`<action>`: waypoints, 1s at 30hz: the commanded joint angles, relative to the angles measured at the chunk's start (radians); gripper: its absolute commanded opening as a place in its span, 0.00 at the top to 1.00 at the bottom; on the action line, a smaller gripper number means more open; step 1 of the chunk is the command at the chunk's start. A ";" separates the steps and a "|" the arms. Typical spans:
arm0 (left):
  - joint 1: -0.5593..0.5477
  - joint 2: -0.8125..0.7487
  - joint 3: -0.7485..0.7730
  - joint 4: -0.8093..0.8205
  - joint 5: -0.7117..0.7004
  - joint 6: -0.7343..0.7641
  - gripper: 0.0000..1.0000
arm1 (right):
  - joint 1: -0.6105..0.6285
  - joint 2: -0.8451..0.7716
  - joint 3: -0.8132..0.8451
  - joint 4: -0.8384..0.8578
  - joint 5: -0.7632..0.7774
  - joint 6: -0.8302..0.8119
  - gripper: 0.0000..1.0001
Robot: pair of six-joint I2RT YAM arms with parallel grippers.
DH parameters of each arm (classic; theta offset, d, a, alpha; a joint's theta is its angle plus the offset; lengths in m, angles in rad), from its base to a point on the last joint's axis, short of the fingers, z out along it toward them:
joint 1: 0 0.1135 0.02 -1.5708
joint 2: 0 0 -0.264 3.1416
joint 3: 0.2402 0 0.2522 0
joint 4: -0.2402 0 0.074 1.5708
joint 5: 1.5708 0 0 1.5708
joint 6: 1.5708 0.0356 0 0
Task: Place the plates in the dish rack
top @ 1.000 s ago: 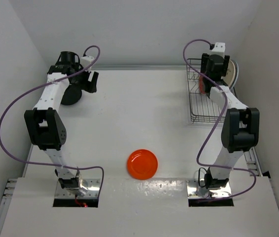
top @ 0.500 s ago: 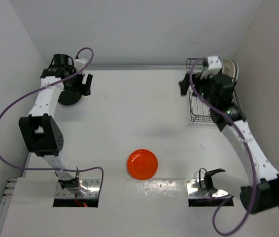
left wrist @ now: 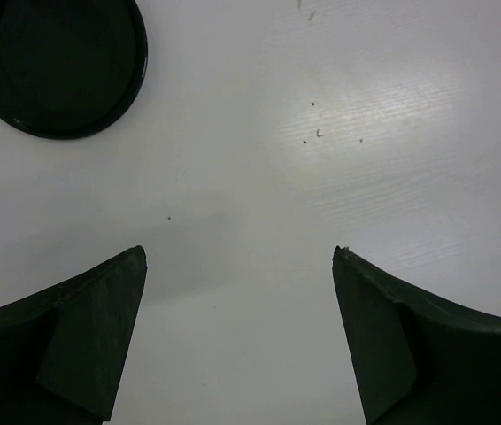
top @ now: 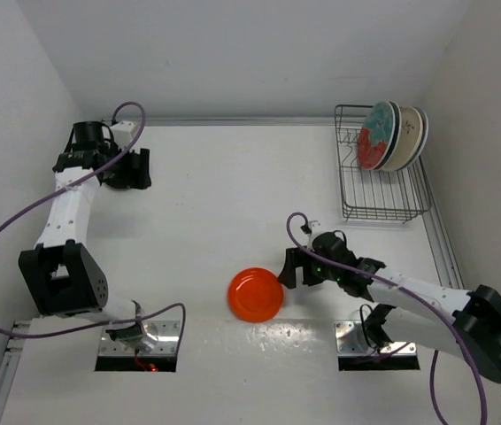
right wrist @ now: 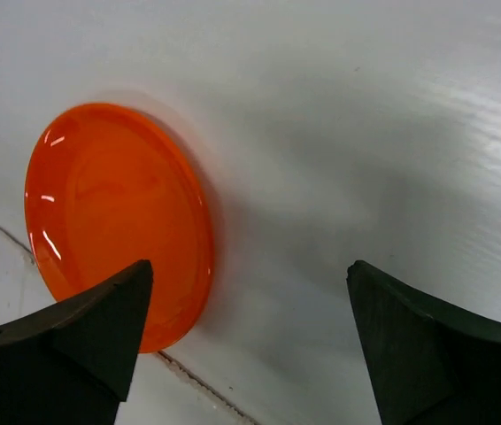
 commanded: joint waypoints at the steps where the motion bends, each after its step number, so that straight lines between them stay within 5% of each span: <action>1: 0.000 -0.083 -0.052 0.033 0.030 -0.005 0.09 | 0.042 0.046 -0.061 0.230 -0.051 0.121 0.14; 5: 0.011 -0.126 -0.108 0.033 0.051 0.004 0.09 | 0.043 0.135 -0.161 0.396 -0.136 0.187 0.21; 9: 0.020 -0.144 -0.131 0.033 0.052 0.013 0.09 | 0.049 0.314 -0.181 0.522 -0.212 0.232 0.42; 14: 0.029 -0.166 -0.142 0.033 0.061 0.013 0.09 | 0.062 0.424 -0.159 0.585 -0.279 0.233 0.55; 21: 0.040 -0.164 -0.133 0.024 0.061 0.013 0.09 | 0.070 0.441 -0.093 0.488 -0.295 0.111 1.00; 24: 0.040 -0.143 -0.124 0.024 0.061 0.013 0.09 | 0.043 0.390 -0.020 0.413 -0.293 0.049 1.00; 30: 0.059 -0.111 -0.082 0.024 0.019 0.013 0.09 | -0.083 0.249 0.386 0.070 -0.117 -0.162 1.00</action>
